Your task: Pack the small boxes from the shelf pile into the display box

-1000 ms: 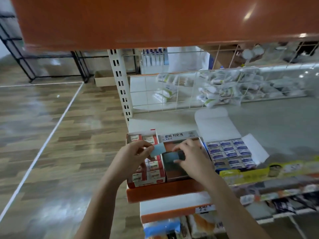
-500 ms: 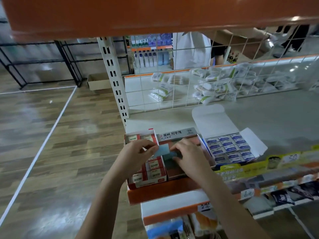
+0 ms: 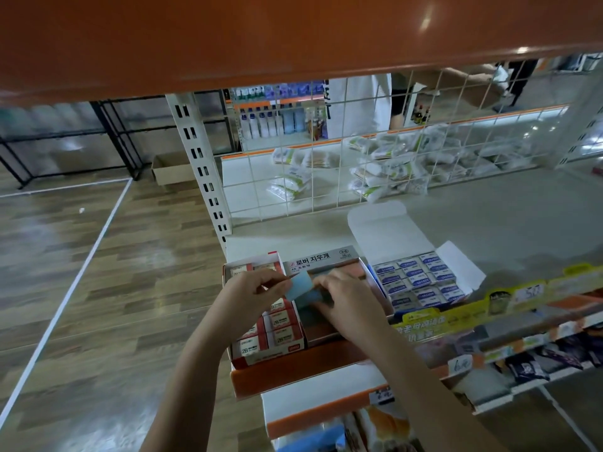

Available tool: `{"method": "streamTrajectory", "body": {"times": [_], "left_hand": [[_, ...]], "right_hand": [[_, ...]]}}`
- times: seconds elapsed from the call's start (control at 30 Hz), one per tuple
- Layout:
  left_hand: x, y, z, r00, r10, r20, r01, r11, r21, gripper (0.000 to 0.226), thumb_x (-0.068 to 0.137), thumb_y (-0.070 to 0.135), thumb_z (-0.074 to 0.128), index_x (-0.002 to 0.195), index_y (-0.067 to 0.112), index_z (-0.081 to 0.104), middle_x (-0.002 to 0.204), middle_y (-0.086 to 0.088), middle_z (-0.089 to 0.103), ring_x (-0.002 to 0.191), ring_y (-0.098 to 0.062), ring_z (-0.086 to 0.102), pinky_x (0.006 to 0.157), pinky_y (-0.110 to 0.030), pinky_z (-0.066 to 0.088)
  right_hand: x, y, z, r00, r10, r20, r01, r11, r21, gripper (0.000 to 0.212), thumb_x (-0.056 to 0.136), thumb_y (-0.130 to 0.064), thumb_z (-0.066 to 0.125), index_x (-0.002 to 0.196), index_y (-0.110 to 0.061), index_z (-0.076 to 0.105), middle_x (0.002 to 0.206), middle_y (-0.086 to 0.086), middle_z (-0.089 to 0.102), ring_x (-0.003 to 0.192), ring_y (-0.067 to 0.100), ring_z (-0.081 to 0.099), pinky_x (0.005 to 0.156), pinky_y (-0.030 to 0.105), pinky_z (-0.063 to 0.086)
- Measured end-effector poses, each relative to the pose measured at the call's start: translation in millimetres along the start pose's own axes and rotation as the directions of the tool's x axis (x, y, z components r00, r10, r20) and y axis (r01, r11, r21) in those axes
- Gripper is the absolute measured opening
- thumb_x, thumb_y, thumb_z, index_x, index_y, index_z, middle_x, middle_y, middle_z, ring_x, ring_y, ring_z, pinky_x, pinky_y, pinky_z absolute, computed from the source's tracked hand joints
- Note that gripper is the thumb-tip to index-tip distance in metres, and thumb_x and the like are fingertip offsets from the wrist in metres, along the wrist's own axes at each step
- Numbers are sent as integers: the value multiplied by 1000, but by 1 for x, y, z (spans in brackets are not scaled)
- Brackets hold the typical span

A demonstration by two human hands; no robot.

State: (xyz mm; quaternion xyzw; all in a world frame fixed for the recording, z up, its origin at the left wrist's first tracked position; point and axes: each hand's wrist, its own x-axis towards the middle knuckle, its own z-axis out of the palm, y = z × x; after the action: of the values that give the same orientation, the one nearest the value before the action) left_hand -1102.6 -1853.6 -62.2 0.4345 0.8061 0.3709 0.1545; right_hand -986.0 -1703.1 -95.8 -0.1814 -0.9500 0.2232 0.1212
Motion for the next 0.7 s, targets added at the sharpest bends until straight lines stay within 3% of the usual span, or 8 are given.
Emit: {"method": "streamTrajectory", "body": {"times": [0.2,0.33,0.47,0.7], "left_hand": [[-3,0,-1,1000,-19,18,18,999,37,11,89,29,57,91,40,58,69,19,59,61,12,54,53,-6,41],[9,15,-4,995,55,84,-62,994,93,12,90,31,57,94,42,58,80,24,58,72,11,56,61,-8,43],[32,31,6,993,47,107,-65,984,169,16,90,35,58,102,31,68,84,28,55,78,7,54,67,-9,40],[57,46,38,985,20,169,-93,895,436,21,92,33,55,107,25,67,105,6,67,92,-12,60,78,-26,49]], "right_hand": [[-8,8,-18,989,-41,-141,26,994,-103,34,88,-28,58,122,-25,55,118,-8,55,107,7,48,85,13,32],[-18,27,-42,942,38,-333,-81,990,-118,33,85,-20,63,118,-16,60,115,2,58,106,18,51,87,24,38],[-24,44,-47,942,167,-292,-179,984,-15,37,89,-24,61,125,-17,55,119,-1,56,111,15,49,84,18,33],[-22,48,-43,942,193,-274,-183,981,61,29,91,-23,59,120,-18,58,107,-2,63,83,4,49,62,9,31]]}}
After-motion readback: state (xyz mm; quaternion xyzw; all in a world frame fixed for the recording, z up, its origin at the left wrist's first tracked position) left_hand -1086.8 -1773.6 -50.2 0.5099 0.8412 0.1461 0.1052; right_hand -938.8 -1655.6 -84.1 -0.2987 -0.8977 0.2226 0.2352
